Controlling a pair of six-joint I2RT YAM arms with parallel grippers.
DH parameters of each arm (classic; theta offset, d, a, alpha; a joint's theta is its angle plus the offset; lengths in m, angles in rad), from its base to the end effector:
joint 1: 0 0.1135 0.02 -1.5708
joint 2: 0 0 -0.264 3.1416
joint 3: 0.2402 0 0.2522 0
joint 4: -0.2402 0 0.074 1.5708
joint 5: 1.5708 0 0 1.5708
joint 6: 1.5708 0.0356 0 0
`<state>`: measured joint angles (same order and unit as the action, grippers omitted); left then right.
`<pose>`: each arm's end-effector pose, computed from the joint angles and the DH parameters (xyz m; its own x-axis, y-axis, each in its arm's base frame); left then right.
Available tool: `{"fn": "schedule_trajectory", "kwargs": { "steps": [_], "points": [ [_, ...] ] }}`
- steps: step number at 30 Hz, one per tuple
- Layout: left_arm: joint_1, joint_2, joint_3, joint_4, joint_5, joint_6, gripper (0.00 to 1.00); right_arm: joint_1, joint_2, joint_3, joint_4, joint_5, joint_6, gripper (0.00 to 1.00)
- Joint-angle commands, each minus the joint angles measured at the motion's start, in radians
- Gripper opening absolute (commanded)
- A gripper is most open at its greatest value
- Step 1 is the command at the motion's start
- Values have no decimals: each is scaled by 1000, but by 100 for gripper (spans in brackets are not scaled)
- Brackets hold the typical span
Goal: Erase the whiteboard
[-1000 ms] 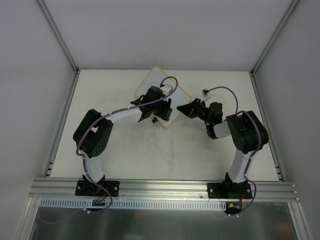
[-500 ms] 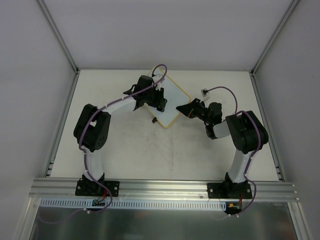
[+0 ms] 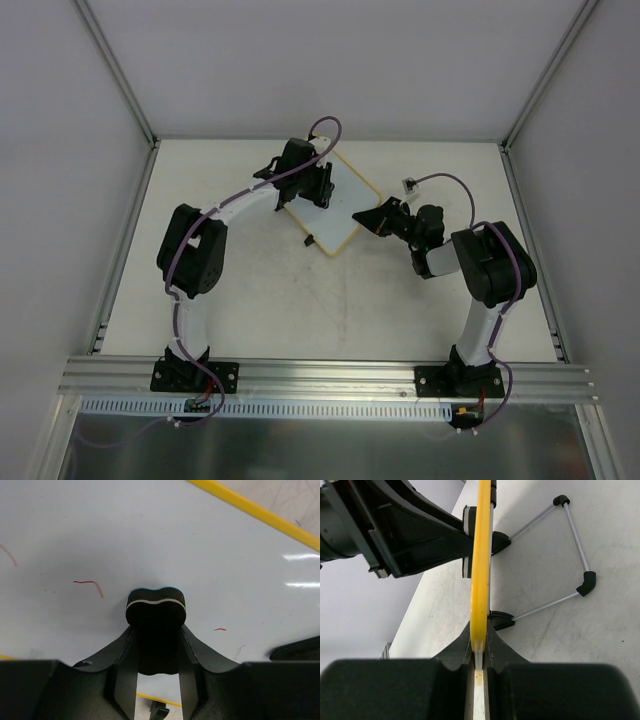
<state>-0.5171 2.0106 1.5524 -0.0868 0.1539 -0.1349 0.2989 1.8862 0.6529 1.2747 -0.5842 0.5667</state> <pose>0.4076 -0.2381 0.2412 -0.5276 0.1472 -0.8367 0.5364 0.8214 -0.1938 0.3222 0.1198 0.1575 -0.3812 0.3511 -0.8552 -0.6728 0.5291 0.5171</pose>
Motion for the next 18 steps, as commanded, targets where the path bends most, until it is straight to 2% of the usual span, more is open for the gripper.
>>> {"fn": "schedule_trajectory", "kwargs": {
  "steps": [1,7,13,18],
  "points": [
    [-112,34,40,1,36,11,0,19,-30,36,229,-54,4,0],
    [-179,17,15,1,87,-23,0,20,-32,34,227,-52,4,0],
    [-176,2,-6,4,81,-17,0,20,-30,36,230,-52,5,0],
    [-176,-7,0,4,193,3,0,22,-30,34,230,-54,5,0]
  ]
}}
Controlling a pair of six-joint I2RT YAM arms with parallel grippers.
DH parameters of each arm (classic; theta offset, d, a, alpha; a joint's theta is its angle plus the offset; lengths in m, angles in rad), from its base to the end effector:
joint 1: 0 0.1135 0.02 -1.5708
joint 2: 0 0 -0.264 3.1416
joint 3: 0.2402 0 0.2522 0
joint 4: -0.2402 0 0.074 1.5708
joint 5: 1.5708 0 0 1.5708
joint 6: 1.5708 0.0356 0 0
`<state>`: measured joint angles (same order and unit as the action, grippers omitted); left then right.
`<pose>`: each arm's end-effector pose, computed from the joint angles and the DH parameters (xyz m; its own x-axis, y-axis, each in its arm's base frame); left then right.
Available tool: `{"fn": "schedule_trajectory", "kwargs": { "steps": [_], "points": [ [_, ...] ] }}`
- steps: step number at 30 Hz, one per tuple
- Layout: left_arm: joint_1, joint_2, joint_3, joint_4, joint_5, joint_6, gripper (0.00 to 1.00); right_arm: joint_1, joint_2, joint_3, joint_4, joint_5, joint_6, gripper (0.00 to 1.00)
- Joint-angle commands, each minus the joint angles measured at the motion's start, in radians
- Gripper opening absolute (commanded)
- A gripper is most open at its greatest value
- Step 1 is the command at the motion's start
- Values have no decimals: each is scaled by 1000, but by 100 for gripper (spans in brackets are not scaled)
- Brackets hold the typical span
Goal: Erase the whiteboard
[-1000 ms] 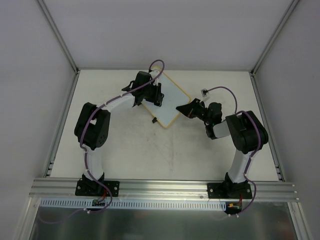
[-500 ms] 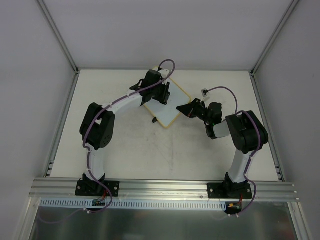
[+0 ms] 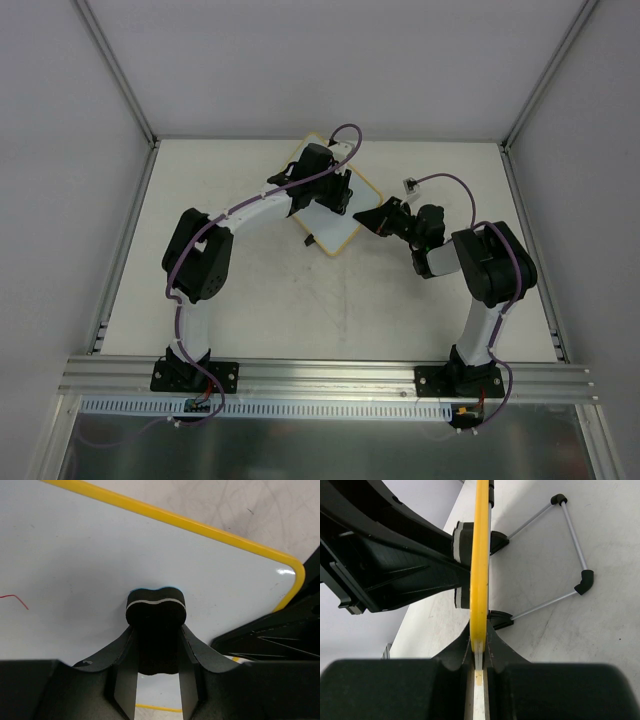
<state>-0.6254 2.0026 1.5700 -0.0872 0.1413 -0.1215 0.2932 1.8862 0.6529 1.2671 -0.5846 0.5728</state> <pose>0.3804 -0.2809 0.2508 -0.4820 0.2000 -0.8530 0.6249 0.7609 -0.1746 0.3229 0.1180 0.1567 -0.3896 0.3545 -0.8500 -0.6638 0.5317 0.5260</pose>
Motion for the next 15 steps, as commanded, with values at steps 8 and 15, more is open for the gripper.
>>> {"fn": "schedule_trajectory", "kwargs": {
  "steps": [8,15],
  "points": [
    [-45,-19,-34,4,118,8,0,27,-29,36,238,-54,-2,0],
    [121,25,15,3,104,23,0,27,-35,31,239,-54,-2,0]
  ]
}}
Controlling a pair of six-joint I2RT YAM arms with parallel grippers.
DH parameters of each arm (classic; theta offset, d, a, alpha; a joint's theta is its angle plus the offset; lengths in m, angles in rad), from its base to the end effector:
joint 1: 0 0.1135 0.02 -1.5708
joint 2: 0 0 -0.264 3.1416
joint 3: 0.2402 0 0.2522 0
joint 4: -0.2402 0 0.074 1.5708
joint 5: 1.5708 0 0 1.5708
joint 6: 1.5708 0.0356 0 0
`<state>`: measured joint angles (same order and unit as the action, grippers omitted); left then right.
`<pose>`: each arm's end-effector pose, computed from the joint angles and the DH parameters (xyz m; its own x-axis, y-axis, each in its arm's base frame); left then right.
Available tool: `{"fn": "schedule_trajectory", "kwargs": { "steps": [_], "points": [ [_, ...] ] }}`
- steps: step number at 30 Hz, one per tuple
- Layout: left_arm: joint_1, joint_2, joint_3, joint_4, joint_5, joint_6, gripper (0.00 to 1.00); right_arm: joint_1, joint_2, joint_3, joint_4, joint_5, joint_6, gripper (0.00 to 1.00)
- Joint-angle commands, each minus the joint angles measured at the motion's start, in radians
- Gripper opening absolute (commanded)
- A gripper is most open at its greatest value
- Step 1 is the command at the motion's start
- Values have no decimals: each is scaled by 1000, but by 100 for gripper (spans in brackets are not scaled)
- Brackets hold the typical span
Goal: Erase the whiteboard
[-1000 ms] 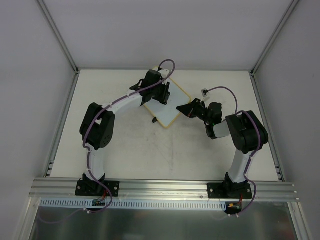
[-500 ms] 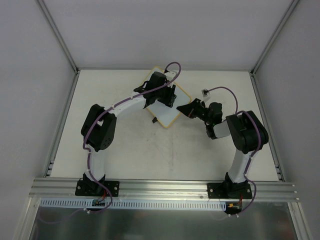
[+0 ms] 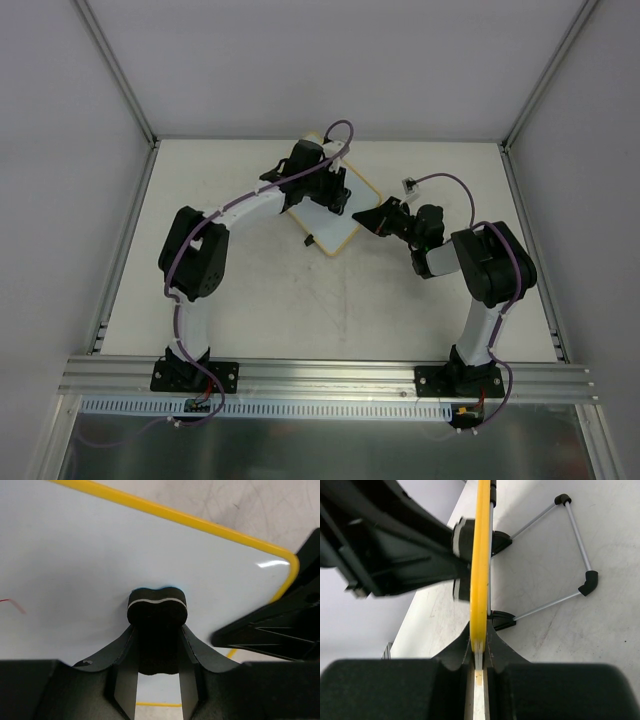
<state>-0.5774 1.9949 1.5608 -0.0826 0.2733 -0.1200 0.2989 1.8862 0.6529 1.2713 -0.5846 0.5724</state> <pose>0.3888 -0.2647 0.2520 -0.4974 0.1865 -0.8472 0.6675 0.7061 -0.2365 0.3222 0.1198 0.1571 -0.3879 0.3531 -0.8514 -0.6691 0.5274 0.5236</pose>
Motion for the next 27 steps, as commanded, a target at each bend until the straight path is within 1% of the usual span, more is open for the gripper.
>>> {"fn": "schedule_trajectory", "kwargs": {
  "steps": [1,3,11,14,16,20,24,27],
  "points": [
    [85,36,36,-2,-40,29,0,22,-35,31,235,-54,-2,0],
    [122,50,51,-2,-66,46,0,22,-32,31,235,-52,0,0],
    [241,159,183,-8,-59,49,0,22,-30,34,238,-54,0,0],
    [275,203,245,-46,-57,46,0,22,-30,33,237,-54,0,0],
    [290,220,274,-68,-81,40,0,22,-30,33,237,-54,0,0],
    [342,229,271,-80,-108,13,0,22,-30,33,237,-52,0,0],
    [379,226,266,-82,-88,-17,0,22,-27,34,237,-52,0,0],
    [379,222,263,-82,-68,-7,0,20,-25,34,237,-52,1,0]
  ]
}}
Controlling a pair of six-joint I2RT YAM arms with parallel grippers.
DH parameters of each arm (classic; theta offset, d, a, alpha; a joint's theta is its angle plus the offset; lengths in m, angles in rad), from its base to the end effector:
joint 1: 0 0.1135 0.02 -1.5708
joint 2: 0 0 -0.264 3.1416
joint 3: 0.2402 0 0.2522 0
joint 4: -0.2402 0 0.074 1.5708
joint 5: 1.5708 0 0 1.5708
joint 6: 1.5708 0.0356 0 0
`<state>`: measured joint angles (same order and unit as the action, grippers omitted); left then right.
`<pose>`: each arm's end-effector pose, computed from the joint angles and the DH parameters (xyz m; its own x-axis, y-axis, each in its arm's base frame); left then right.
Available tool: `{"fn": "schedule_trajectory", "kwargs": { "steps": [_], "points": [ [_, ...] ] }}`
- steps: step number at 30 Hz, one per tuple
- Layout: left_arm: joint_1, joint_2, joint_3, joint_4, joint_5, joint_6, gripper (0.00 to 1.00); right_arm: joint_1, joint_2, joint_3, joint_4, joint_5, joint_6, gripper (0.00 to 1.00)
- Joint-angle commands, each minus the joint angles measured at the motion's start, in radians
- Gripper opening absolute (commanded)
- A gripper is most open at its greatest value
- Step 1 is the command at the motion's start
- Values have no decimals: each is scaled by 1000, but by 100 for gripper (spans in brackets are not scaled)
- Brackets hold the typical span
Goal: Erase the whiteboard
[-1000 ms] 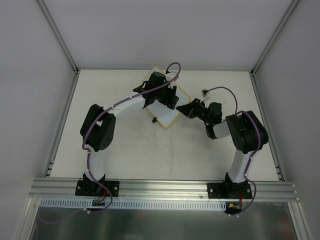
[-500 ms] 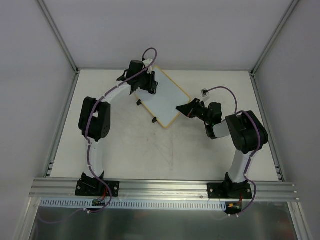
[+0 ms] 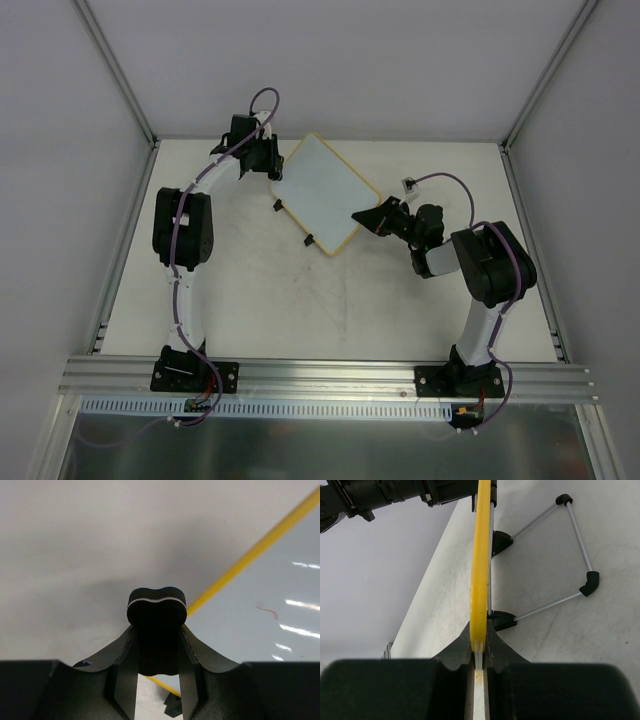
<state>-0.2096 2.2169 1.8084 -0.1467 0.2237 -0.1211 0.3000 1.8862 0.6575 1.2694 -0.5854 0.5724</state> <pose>0.5069 -0.1159 0.2247 -0.5586 -0.0016 -0.8294 0.3222 0.9211 -0.2187 0.3230 0.1205 0.1581 -0.3864 0.3530 -0.8521 -0.6715 0.5257 0.5223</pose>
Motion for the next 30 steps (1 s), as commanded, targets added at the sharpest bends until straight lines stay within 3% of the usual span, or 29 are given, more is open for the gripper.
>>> {"fn": "schedule_trajectory", "kwargs": {
  "steps": [1,5,17,30],
  "points": [
    [12,-2,16,-16,-6,-5,0,21,-25,31,240,-51,1,0],
    [-14,-19,9,-17,28,4,0,21,-24,33,239,-53,1,0],
    [-154,-94,-49,6,-136,51,0,21,-25,33,239,-54,3,0],
    [-301,-115,-142,82,-15,0,0,21,-32,31,239,-56,4,0]
  ]
}}
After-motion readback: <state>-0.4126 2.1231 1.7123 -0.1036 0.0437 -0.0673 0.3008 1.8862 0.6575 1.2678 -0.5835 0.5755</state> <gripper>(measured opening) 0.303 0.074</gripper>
